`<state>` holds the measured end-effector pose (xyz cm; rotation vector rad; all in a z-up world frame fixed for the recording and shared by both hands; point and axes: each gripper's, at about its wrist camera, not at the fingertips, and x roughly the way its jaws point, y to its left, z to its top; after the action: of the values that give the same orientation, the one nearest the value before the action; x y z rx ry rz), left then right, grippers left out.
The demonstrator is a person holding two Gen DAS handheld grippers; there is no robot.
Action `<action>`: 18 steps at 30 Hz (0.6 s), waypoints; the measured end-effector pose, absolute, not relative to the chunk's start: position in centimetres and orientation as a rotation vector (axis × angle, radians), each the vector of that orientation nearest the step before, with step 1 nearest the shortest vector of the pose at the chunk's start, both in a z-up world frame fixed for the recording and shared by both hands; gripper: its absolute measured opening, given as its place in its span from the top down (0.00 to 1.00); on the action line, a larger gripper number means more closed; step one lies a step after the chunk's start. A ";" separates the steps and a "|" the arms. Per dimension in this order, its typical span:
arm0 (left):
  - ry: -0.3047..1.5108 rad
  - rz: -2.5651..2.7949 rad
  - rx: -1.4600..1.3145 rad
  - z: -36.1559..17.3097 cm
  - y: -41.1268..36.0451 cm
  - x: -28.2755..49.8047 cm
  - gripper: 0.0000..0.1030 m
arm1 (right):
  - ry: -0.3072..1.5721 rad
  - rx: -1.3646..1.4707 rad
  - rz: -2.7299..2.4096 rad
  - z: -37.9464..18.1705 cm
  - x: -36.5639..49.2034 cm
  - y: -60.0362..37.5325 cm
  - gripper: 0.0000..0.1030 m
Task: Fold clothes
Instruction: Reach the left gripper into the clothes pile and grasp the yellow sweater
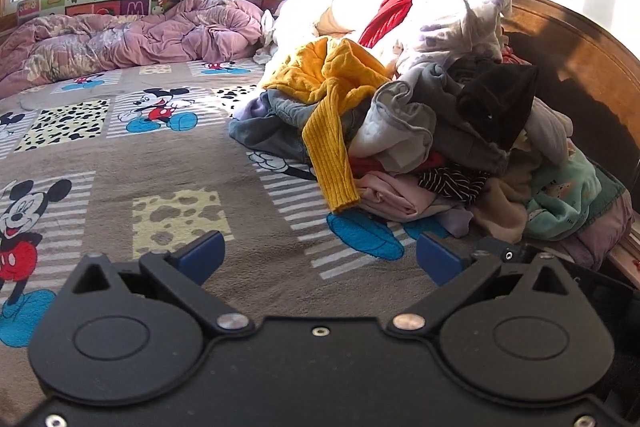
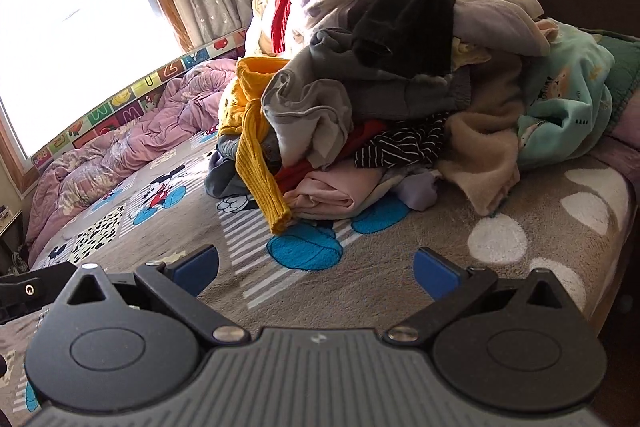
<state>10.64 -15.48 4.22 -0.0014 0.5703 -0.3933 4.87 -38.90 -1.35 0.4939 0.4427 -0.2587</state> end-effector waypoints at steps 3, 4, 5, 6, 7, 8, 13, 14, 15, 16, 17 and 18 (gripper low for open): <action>0.590 -0.386 0.011 3.5 -16.8 11.3 0.00 | 0.440 0.495 -0.293 -2.2 5.1 -40.0 0.00; 0.599 -0.381 0.008 3.3 -17.1 11.5 0.00 | 0.444 0.492 -0.298 -2.4 5.2 -40.1 0.00; 0.607 -0.381 0.003 3.1 -17.3 11.6 0.00 | 0.452 0.494 -0.301 -2.7 5.4 -40.1 0.00; 0.612 -0.378 0.000 3.0 -17.4 11.6 0.00 | 0.460 0.498 -0.300 -3.1 5.5 -40.2 0.00; 0.615 -0.371 0.005 2.9 -17.6 11.7 0.00 | 0.467 0.503 -0.296 -3.5 5.6 -40.2 0.00; 0.620 -0.363 0.008 2.8 -17.6 11.7 0.00 | 0.474 0.508 -0.293 -3.8 5.7 -40.2 0.00; 0.651 -0.325 -0.005 1.9 -17.5 11.6 0.00 | 0.512 0.535 -0.277 -5.9 6.3 -40.0 0.00; 0.652 -0.306 -0.004 1.5 -17.3 11.2 0.00 | 0.516 0.546 -0.271 -6.4 6.4 -40.0 0.00; 0.653 -0.281 -0.001 1.0 -17.2 10.9 0.00 | 0.523 0.551 -0.266 -6.9 6.5 -40.1 0.00; 0.655 -0.257 0.003 0.6 -17.0 10.5 0.00 | 0.530 0.553 -0.261 -7.5 6.5 -40.1 0.00; 0.681 -0.237 0.008 0.0 -16.8 9.9 0.00 | 0.541 0.551 -0.259 -8.1 6.6 -40.1 0.00; 0.716 -0.219 0.015 -0.6 -16.5 9.4 0.00 | 0.553 0.549 -0.260 -8.8 6.8 -40.1 0.00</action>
<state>9.37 -16.53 -0.58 0.0147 0.7160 -0.2192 6.77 -40.07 -8.82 0.5488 0.5534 -0.2602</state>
